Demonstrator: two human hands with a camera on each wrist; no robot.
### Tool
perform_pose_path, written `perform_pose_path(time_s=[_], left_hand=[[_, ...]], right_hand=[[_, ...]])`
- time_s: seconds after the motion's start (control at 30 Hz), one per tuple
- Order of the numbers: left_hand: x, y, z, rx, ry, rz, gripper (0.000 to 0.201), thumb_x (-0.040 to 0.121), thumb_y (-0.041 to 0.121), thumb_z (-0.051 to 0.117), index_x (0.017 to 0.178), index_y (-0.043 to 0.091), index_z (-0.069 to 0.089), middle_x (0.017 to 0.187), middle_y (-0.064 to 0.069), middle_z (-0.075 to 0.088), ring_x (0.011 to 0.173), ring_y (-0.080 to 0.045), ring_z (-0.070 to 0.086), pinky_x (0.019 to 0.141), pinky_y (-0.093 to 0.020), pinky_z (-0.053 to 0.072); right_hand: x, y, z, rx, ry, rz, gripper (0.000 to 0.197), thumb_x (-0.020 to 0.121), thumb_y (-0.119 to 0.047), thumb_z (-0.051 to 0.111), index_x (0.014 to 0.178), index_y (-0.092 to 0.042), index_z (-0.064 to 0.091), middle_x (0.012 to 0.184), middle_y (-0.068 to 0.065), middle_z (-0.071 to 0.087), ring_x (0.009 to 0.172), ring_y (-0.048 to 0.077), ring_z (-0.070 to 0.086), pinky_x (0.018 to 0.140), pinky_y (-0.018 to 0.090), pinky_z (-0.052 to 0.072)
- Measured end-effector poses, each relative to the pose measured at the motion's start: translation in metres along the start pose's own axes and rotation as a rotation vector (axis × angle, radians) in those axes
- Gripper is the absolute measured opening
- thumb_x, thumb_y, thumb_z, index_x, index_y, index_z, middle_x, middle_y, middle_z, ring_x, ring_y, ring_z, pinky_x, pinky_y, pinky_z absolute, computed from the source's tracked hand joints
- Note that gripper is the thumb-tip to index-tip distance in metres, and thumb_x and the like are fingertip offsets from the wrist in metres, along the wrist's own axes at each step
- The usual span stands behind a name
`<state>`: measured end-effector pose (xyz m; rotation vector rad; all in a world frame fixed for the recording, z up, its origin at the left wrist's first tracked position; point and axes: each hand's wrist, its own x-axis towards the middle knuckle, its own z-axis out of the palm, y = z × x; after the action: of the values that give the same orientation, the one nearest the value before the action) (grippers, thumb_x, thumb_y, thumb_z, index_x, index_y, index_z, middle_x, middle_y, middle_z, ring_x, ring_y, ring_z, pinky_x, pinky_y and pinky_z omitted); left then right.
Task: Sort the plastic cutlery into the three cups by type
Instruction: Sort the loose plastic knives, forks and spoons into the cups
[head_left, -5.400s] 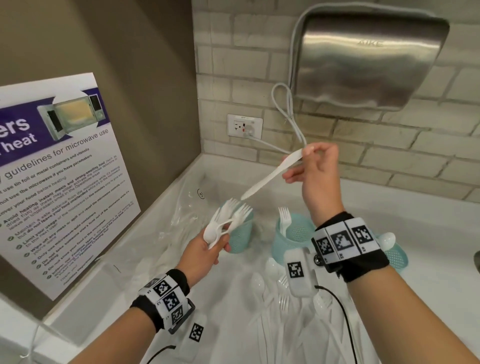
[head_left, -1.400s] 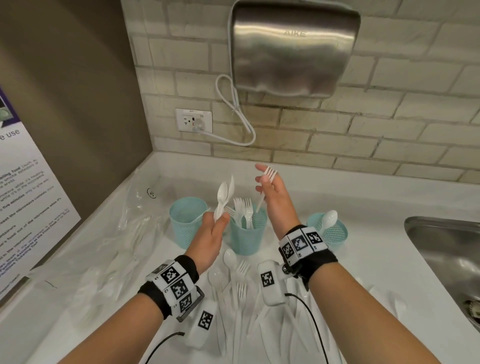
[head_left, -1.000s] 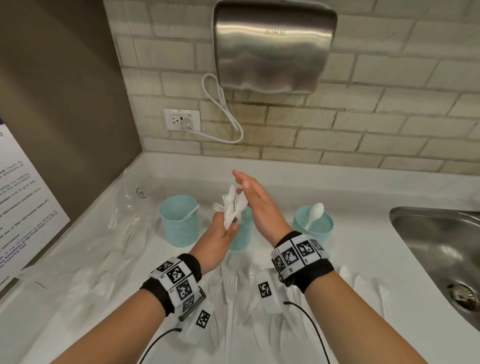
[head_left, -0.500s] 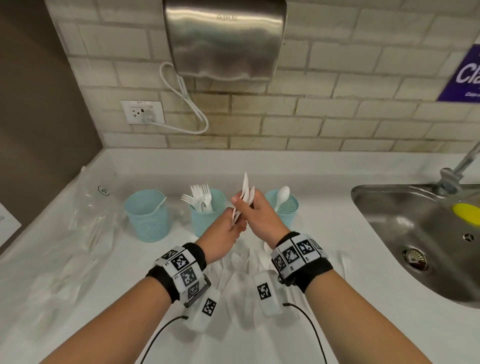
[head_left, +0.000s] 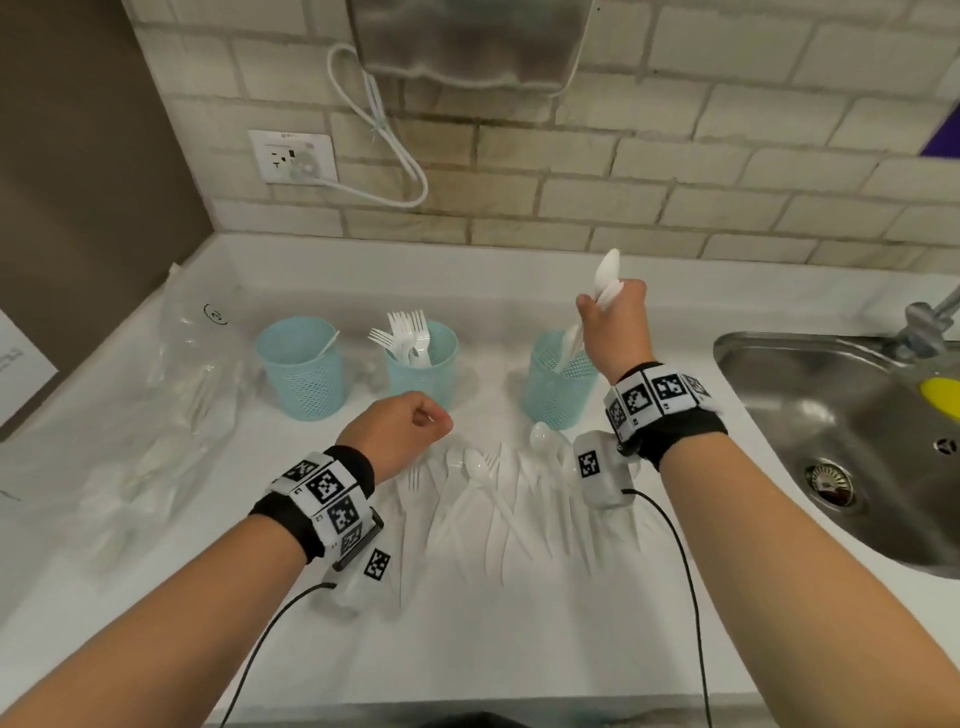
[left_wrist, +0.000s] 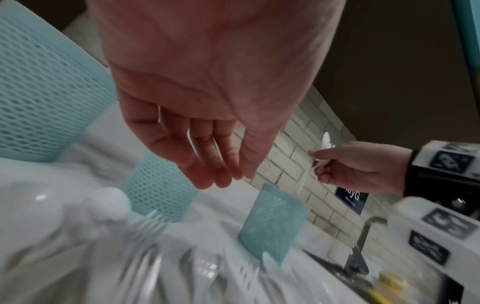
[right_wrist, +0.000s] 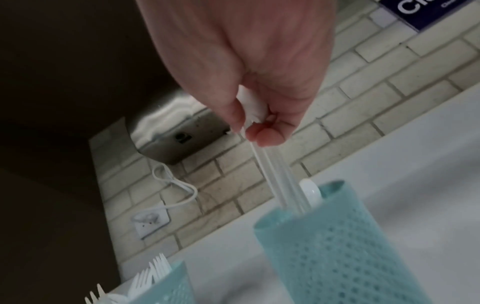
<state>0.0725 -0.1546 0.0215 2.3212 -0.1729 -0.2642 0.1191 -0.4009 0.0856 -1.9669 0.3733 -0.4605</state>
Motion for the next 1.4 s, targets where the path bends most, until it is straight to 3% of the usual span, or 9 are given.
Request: perform_pose_path(time_s=[0.13, 0.27, 0.37, 0.53, 0.7, 1.0, 1.13, 1.27, 1.4], left_hand=[[-0.023, -0.001, 0.015, 0.320, -0.119, -0.094, 0.027, 0.080, 0.056, 0.061, 0.089, 0.030, 0.063, 0.092, 0.013, 0.064, 0.089, -0.011, 0.060, 0.080, -0.029, 0.047], [-0.030, 0.003, 0.037, 0.561, -0.203, -0.066, 0.042, 0.079, 0.064, 0.056, 0.096, 0.026, 0.062, 0.097, 0.009, 0.065, 0.092, -0.013, 0.060, 0.075, -0.028, 0.045], [-0.029, 0.004, 0.049, 0.650, -0.171, -0.051, 0.051, 0.079, 0.064, 0.054, 0.106, 0.020, 0.053, 0.101, 0.002, 0.063, 0.093, -0.018, 0.060, 0.073, -0.030, 0.043], [-0.029, 0.001, 0.051, 0.621, -0.100, -0.024, 0.039, 0.087, 0.048, 0.054, 0.107, 0.015, 0.053, 0.102, -0.003, 0.063, 0.094, -0.023, 0.060, 0.073, -0.031, 0.042], [-0.034, -0.005, 0.044, 0.561, -0.064, -0.049, 0.028, 0.088, 0.039, 0.056, 0.105, 0.016, 0.055, 0.103, -0.004, 0.064, 0.095, -0.023, 0.061, 0.079, -0.032, 0.046], [-0.043, -0.024, 0.016, 0.407, 0.133, -0.110, 0.033, 0.090, 0.048, 0.049, 0.098, 0.017, 0.057, 0.099, -0.002, 0.063, 0.092, -0.023, 0.060, 0.078, -0.032, 0.045], [-0.042, -0.048, 0.000, 0.526, 0.058, -0.293, 0.049, 0.088, 0.057, 0.047, 0.102, 0.012, 0.056, 0.097, -0.005, 0.061, 0.097, -0.027, 0.061, 0.079, -0.032, 0.045], [-0.042, -0.057, 0.000, 0.441, -0.043, -0.307, 0.044, 0.088, 0.054, 0.050, 0.072, 0.014, 0.059, 0.065, 0.000, 0.058, 0.070, -0.022, 0.061, 0.067, -0.028, 0.044], [-0.040, -0.056, -0.005, 0.336, -0.109, -0.309, 0.037, 0.086, 0.043, 0.045, 0.082, 0.012, 0.065, 0.081, -0.008, 0.070, 0.074, -0.025, 0.067, 0.071, -0.030, 0.051]], right_hand=[[0.006, 0.020, 0.010, -0.121, -0.086, 0.119, 0.052, 0.090, -0.024, 0.061, 0.127, 0.005, 0.041, 0.112, 0.021, 0.058, 0.092, 0.034, 0.061, 0.074, 0.040, 0.054], [0.002, 0.028, 0.005, -0.093, -0.146, 0.144, 0.065, 0.085, -0.024, 0.068, 0.138, -0.006, 0.037, 0.133, 0.016, 0.046, 0.089, 0.033, 0.061, 0.050, 0.027, 0.055], [-0.023, 0.022, 0.000, -0.103, -0.036, 0.009, 0.054, 0.084, -0.019, 0.068, 0.131, -0.010, 0.044, 0.126, 0.009, 0.042, 0.097, 0.022, 0.055, 0.080, 0.031, 0.053], [-0.103, 0.034, 0.020, -0.388, -0.419, -0.040, 0.012, 0.081, -0.016, 0.067, 0.091, -0.020, 0.062, 0.077, -0.005, 0.060, 0.073, 0.014, 0.057, 0.064, 0.021, 0.046], [-0.141, 0.064, 0.042, -0.680, -0.669, 0.016, 0.025, 0.083, -0.021, 0.062, 0.107, -0.017, 0.059, 0.107, 0.004, 0.065, 0.101, 0.022, 0.061, 0.083, 0.028, 0.046], [-0.148, 0.047, 0.062, -0.551, -0.579, 0.034, 0.044, 0.089, -0.027, 0.059, 0.130, -0.011, 0.052, 0.125, 0.009, 0.061, 0.116, 0.024, 0.057, 0.098, 0.031, 0.044], [-0.158, 0.041, 0.072, -0.579, -0.686, 0.064, 0.043, 0.088, -0.030, 0.060, 0.125, -0.010, 0.055, 0.127, 0.008, 0.059, 0.117, 0.024, 0.056, 0.097, 0.032, 0.044], [-0.164, 0.036, 0.083, -0.540, -0.750, 0.107, 0.041, 0.089, -0.025, 0.058, 0.126, -0.008, 0.055, 0.125, 0.009, 0.059, 0.115, 0.024, 0.056, 0.098, 0.030, 0.045], [-0.170, 0.031, 0.098, -0.469, -0.865, 0.126, 0.036, 0.092, -0.010, 0.047, 0.126, -0.002, 0.057, 0.115, 0.014, 0.064, 0.092, 0.021, 0.056, 0.097, 0.037, 0.049]])
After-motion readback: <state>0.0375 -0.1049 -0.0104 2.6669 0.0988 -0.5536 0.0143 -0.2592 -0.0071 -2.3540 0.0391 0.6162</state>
